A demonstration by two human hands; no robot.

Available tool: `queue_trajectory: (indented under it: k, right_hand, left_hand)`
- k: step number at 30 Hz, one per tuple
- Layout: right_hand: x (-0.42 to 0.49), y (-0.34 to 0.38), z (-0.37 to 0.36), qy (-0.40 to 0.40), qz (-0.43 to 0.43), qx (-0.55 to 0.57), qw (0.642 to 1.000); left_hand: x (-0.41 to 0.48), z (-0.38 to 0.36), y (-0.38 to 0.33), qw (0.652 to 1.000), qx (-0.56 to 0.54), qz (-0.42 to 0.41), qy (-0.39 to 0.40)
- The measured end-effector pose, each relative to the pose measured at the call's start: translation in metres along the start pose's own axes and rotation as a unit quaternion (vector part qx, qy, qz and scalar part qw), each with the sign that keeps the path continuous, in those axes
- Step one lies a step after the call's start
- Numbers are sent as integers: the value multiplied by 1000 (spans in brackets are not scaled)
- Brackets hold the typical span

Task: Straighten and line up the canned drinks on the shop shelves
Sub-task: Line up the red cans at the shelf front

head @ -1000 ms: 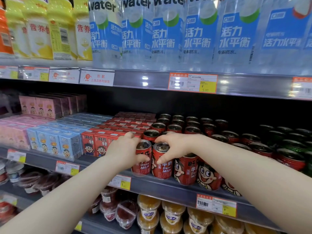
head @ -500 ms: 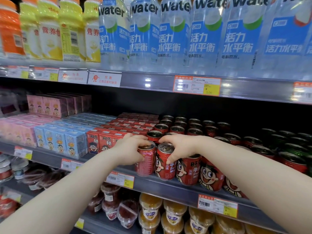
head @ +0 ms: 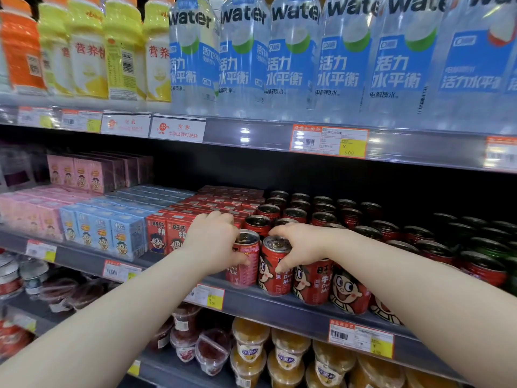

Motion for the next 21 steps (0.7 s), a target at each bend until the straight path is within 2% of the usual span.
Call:
queue_trajectory:
  k: [3,5,6,9,11,12,15,16,19,21]
  right_hand:
    - [-1,1,0,-3,3,1,1000]
    - [-1,1,0,-2,4,-1,1000]
    - [-1,2,1,-3,5,-5,1000]
    - [-2,2,4,-9,1,-20,1000]
    - [-2,4,5,-19,-7,-29,999]
    - [-2,4,5,-26,-9,-32,999]
    - [-2,5,3,-35,-19,-23,999]
    - [-2,4,2,-30,-20,-14,999]
    - [-1,3,1,6,-18,23,1000]
    - [0,3,0,29,-8,34,999]
  left_hand:
    - [-4,-12,-4,990,-98,-62,83]
    - [-7,-16,-5,984,-123,-65,114]
    - [-6,-13,-6,988,-103,-63,93]
    - [0,11,-15,997,48,-62,-19]
    - [3,17,-15,997,1,-39,-61]
    - [3,13,-13,997,-50,-35,-39]
    - [-6,-11,-9,981,-144,-46,119]
    - [-8,-14,-7,981,-144,-47,124]
    - [-5,-11,-3,996,-72,-44,34]
    - [-5,-8,-6,999,-19,-39,6]
Point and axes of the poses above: each hand's wrist, its own x-axis towards the middle knuckle, its own z-axis out of the back of the hand, y = z × x, the point moved 7 cm from there along x, towards the middle knuckle, and after that the axes turned 9 degrees about -y, right-handed, at the moved point
